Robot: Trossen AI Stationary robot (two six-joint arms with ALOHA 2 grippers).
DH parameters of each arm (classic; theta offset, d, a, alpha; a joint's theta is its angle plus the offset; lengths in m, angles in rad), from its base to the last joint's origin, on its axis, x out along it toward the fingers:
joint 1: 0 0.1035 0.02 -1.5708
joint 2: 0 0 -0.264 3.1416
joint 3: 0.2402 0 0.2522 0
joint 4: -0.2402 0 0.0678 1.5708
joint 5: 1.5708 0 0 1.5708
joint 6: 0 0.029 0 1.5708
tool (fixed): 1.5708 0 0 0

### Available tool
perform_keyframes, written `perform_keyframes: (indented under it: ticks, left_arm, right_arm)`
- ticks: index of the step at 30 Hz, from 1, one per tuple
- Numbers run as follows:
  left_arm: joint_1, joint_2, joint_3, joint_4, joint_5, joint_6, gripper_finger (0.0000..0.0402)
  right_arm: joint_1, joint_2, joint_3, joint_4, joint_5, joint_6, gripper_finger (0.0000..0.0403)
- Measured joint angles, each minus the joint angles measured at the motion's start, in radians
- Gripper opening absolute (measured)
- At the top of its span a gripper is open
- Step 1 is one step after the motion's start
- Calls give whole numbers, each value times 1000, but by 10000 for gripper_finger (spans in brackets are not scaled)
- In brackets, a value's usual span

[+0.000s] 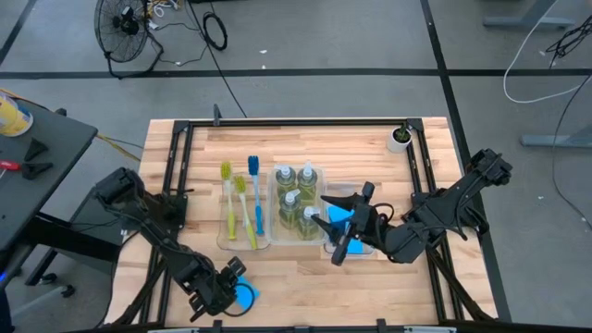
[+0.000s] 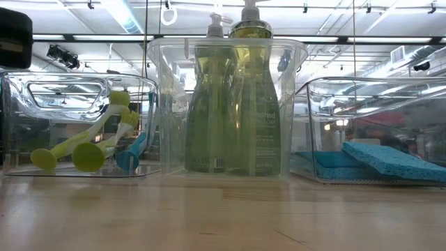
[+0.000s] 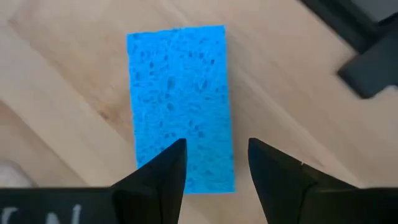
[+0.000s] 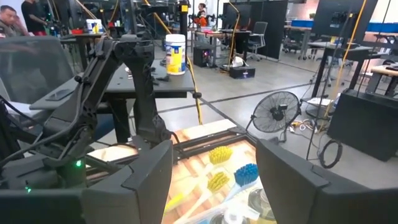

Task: Pick & Place Kitchen Sink Supplies
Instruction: Put the blue sponge wipe into the right transparent bin

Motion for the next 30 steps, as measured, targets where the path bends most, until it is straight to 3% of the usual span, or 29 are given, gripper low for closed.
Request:
perform_keyframes:
  ticks: [19,30]
  left_arm:
    - [-30,101,3,22,-52,-6,143]
    - [-25,101,3,25,-23,-9,19]
  right_arm:
    - [0,0,0,-8,0,0,231]
    - [0,0,0,-8,0,0,231]
